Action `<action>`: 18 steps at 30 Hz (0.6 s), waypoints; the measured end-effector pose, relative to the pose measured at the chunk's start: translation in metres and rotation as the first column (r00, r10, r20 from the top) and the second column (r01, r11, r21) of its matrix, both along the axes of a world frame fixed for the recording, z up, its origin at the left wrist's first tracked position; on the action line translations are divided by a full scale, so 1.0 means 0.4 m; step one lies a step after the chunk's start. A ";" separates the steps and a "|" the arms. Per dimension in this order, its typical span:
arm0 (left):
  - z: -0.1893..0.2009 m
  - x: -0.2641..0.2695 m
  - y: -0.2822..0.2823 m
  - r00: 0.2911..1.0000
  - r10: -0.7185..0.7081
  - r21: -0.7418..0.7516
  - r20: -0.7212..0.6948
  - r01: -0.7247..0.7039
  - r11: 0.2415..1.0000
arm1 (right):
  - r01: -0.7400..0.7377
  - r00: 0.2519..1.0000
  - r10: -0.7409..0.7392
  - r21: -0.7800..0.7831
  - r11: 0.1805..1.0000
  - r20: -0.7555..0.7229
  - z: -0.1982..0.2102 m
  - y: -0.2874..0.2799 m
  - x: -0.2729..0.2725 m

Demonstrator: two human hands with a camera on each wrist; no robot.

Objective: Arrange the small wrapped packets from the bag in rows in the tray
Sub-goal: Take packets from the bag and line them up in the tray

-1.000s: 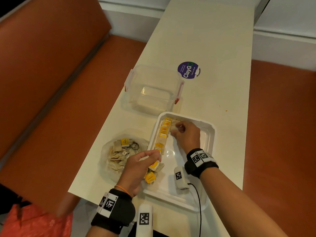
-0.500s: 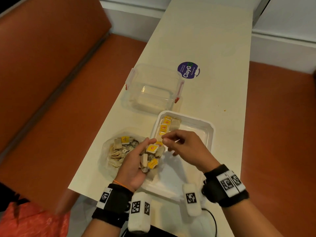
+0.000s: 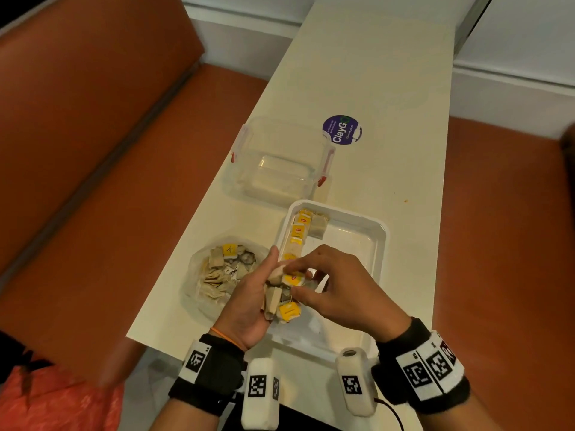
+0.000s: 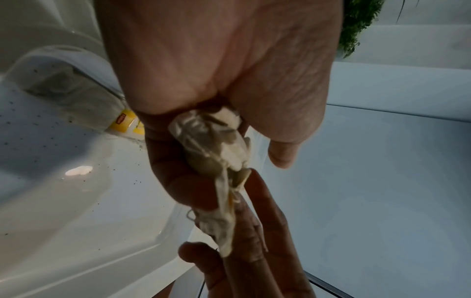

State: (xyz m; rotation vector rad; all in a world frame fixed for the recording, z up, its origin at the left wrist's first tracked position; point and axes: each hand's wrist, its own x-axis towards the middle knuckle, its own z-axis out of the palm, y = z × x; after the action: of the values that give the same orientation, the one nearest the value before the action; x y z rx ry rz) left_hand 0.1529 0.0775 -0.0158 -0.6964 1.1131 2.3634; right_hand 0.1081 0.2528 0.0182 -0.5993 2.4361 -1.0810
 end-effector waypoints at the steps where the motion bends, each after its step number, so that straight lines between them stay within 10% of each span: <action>1: 0.001 0.002 0.000 1.000 -0.009 -0.007 -0.001 0.009 1.000 | 0.004 1.000 -0.004 0.000 1.000 -0.008 0.002 -0.003 0.001; 18: -0.030 0.040 -0.012 0.995 -0.102 0.211 0.011 0.097 0.973 | 0.071 0.982 -0.020 -0.273 0.959 0.186 0.067 0.033 -0.041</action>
State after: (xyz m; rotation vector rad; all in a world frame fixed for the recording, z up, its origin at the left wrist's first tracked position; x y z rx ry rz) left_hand 0.1690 0.0728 -0.0279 -0.5758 0.8523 2.3383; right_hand 0.0916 0.2659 0.0449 -0.5062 2.1677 -1.4465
